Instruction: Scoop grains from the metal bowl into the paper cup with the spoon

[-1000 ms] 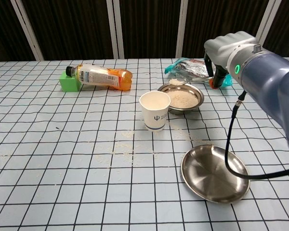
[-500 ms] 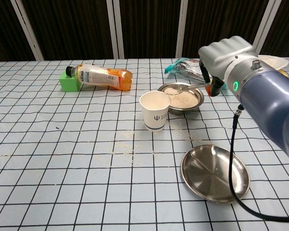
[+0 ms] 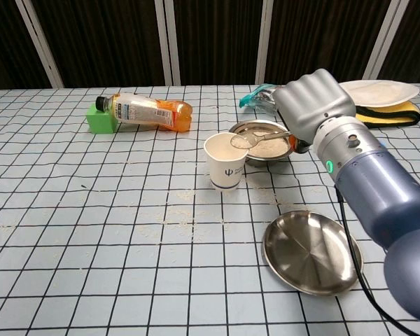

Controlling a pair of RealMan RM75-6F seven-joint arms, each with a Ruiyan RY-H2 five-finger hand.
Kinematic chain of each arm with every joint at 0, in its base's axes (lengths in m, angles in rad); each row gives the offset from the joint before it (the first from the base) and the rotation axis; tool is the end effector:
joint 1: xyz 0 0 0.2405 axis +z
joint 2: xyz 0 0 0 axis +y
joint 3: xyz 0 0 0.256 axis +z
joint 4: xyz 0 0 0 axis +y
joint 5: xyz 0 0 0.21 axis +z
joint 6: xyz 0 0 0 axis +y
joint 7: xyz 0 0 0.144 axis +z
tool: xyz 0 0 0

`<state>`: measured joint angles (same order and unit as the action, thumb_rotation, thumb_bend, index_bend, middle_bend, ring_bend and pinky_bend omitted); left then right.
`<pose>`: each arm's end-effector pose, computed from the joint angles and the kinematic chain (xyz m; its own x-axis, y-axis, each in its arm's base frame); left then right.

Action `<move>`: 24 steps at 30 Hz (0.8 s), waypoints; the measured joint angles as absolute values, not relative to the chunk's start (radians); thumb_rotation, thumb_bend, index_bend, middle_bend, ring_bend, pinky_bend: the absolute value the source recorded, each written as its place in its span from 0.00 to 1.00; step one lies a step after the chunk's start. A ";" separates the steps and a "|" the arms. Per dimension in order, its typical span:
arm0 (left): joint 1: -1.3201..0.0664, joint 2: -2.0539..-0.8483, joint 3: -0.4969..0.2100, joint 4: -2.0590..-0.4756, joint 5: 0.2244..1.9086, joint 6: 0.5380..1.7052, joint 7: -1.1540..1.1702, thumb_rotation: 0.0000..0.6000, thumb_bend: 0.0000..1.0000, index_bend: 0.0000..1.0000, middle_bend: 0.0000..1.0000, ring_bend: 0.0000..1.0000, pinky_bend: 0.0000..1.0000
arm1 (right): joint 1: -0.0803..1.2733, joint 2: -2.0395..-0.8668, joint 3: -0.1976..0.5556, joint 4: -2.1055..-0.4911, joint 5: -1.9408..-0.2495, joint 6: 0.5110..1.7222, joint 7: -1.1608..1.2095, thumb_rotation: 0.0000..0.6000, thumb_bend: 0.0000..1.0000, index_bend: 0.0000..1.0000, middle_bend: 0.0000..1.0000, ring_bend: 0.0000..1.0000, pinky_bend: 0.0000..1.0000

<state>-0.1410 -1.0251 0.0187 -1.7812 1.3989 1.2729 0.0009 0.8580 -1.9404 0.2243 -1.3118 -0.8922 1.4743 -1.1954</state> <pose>-0.3037 0.1753 0.1408 0.3055 0.2663 0.9142 0.9438 0.0424 -0.3278 -0.0906 -0.3369 -0.0568 0.8208 0.0967 0.5630 -0.5583 -0.0726 0.8264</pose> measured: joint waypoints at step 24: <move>-0.144 -1.017 0.021 -1.792 1.394 1.262 -0.014 1.00 0.00 0.00 0.00 0.00 0.00 | 0.868 -2.028 0.128 -1.018 -1.206 1.477 -1.108 1.00 0.69 0.70 0.91 0.98 1.00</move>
